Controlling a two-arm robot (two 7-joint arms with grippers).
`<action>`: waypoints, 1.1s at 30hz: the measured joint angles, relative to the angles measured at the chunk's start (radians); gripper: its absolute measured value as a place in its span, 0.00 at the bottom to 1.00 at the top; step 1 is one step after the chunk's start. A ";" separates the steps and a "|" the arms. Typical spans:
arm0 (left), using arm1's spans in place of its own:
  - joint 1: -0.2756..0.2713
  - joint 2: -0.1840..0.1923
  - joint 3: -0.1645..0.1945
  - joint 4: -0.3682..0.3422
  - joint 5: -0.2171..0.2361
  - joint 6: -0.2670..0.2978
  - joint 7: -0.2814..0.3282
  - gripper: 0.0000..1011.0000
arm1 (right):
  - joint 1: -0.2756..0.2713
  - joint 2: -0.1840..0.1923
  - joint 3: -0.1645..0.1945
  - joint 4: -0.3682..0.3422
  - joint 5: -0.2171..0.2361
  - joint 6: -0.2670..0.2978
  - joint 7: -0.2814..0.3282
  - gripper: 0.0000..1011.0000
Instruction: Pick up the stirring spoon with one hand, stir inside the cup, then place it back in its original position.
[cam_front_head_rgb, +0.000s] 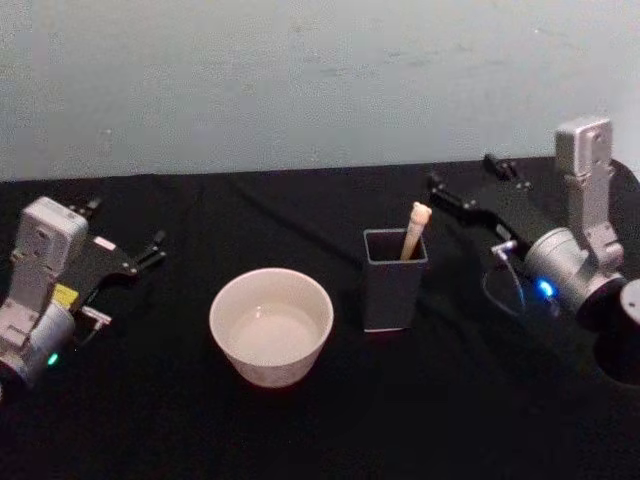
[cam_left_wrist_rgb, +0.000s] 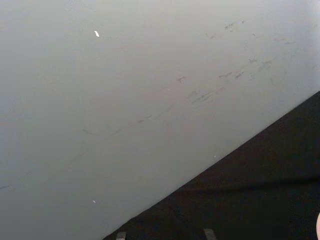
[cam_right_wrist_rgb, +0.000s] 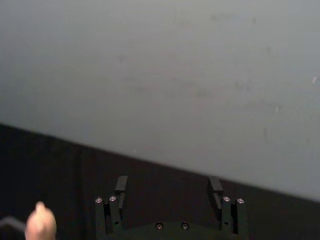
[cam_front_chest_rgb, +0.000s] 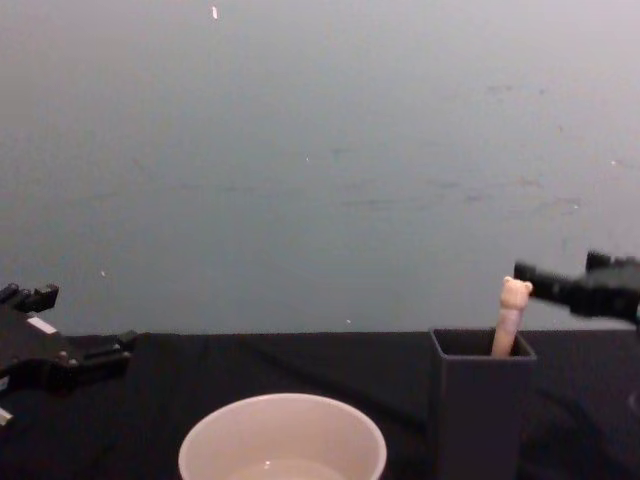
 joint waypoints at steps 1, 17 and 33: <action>0.000 0.000 0.000 0.000 0.000 0.000 0.000 0.99 | -0.001 -0.002 -0.001 0.006 -0.004 0.004 0.000 0.99; 0.000 0.000 0.000 0.000 0.000 0.000 0.000 0.99 | -0.003 -0.013 -0.007 0.036 -0.027 0.023 0.001 0.99; 0.000 0.000 0.000 0.000 0.000 0.000 0.000 0.99 | -0.002 -0.011 -0.006 0.032 -0.023 0.020 0.001 0.99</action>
